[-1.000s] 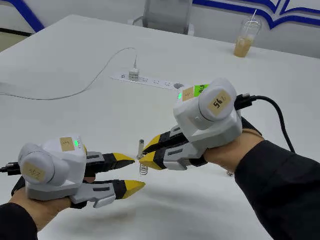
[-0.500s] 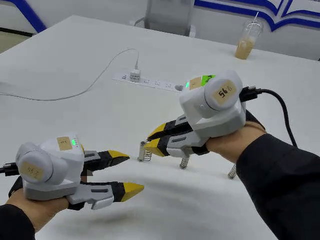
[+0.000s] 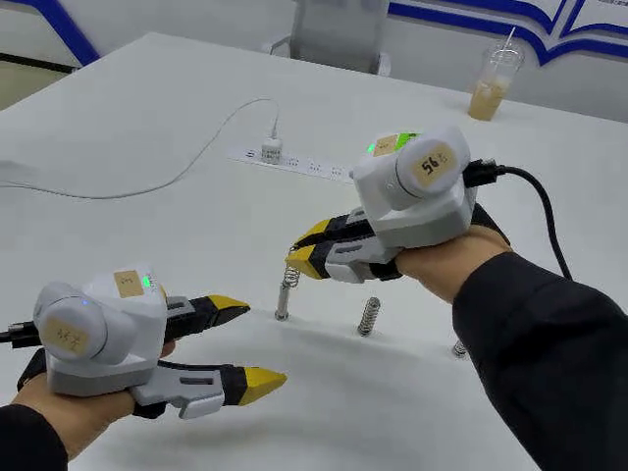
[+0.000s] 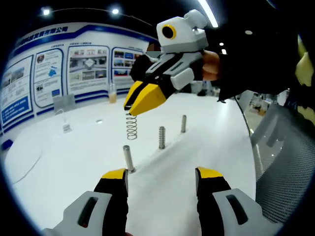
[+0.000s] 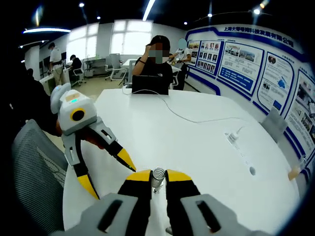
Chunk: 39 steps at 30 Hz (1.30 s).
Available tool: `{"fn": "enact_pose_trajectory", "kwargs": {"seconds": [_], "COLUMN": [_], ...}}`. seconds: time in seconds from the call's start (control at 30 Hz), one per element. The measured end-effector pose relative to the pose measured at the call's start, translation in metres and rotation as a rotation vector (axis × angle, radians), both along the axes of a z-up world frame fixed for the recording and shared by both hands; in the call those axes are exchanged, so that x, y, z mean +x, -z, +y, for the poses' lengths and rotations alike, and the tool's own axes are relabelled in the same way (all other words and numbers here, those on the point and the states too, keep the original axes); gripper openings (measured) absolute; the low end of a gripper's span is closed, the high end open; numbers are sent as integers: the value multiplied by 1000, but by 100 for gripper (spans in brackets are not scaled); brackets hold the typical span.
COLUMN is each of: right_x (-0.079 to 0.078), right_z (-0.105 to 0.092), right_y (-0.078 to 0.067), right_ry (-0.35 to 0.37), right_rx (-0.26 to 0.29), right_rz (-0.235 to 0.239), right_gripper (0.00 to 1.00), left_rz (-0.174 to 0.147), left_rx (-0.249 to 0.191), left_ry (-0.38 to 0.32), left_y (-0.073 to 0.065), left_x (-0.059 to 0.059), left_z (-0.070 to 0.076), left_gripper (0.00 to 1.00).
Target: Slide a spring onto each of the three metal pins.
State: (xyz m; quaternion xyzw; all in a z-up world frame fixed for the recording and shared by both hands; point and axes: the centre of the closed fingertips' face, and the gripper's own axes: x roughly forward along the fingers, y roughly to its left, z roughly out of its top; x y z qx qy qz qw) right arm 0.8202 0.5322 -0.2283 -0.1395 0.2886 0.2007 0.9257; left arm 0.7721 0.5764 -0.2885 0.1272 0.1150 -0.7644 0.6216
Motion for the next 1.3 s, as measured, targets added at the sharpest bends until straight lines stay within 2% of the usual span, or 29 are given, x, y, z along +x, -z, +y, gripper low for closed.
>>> {"fn": "enact_pose_trajectory", "kwargs": {"seconds": [0.2, 0.33, 0.77, 1.3], "right_x": [8, 9, 12, 14], "right_z": [-1, -4, -5, -4], "right_y": [7, 14, 25, 52], "right_ry": [8, 13, 16, 26], "right_rx": [-2, 0, 0, 1], "right_rz": [2, 19, 35, 79], "right_gripper": [11, 11, 11, 12], "left_rz": [1, 4, 9, 14], "left_rx": [5, 8, 14, 15], "left_ry": [-2, -8, -9, -15], "left_y": [2, 3, 6, 10], "left_x": [1, 3, 6, 9], "left_z": [1, 2, 2, 3], "left_gripper": [58, 59, 59, 59]}}
